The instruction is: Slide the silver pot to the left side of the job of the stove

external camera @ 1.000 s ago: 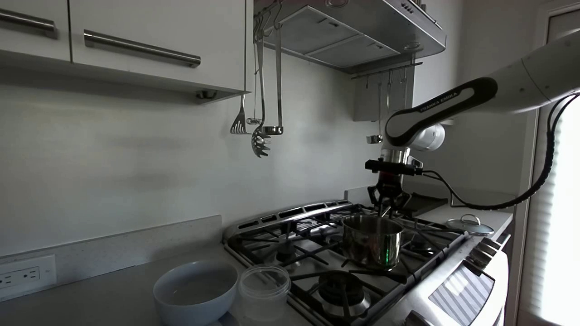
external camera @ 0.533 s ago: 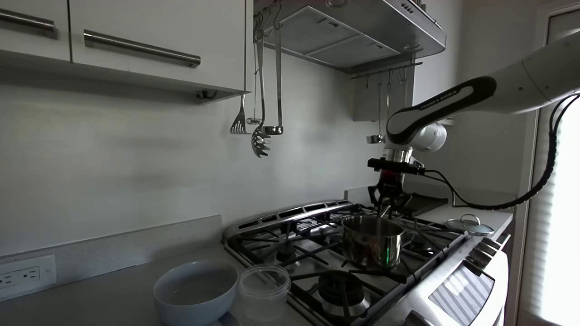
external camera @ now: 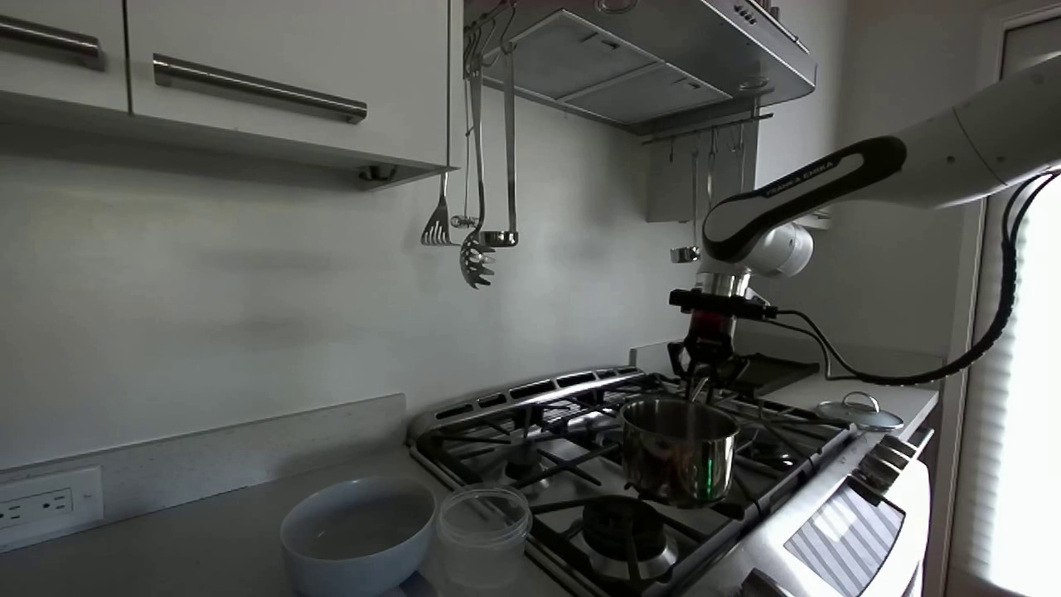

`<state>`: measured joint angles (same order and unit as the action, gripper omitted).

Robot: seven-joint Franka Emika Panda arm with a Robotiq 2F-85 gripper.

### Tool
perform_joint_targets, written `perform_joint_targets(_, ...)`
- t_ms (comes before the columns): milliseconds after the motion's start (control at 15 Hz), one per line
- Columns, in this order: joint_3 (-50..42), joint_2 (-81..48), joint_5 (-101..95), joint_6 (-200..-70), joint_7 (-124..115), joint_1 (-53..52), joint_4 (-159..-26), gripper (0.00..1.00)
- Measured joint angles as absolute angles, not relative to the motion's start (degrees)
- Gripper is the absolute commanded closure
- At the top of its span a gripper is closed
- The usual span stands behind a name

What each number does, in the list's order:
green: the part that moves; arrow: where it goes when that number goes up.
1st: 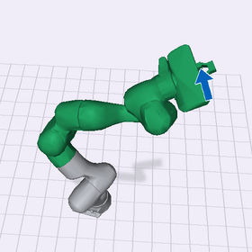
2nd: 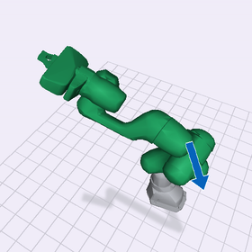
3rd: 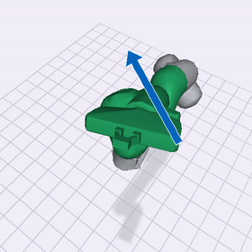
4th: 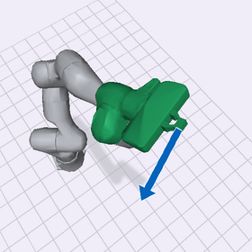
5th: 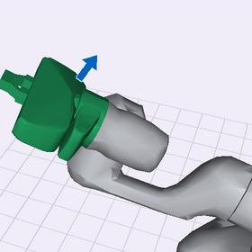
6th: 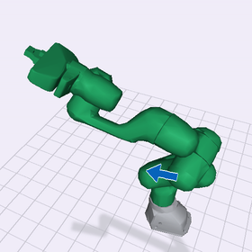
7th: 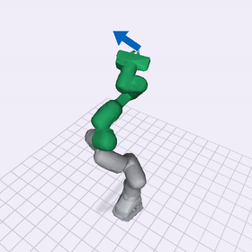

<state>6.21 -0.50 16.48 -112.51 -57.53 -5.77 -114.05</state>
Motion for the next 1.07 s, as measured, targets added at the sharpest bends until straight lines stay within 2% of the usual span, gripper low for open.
perform_joint_targets(800, 8.2, -3.2, 17.1, -110.7, -57.5, -7.9, -110.8, 0.92)
perform_joint_targets(867, 8.2, -3.5, 17.1, -110.5, -57.5, -7.9, -110.4, 0.81)
perform_joint_targets(933, 8.2, -3.8, 17.1, -110.1, -57.5, -8.0, -110.0, 0.42)
perform_joint_targets(1067, 8.2, -4.3, 17.1, -109.5, -57.5, -8.1, -109.3, 0.36)
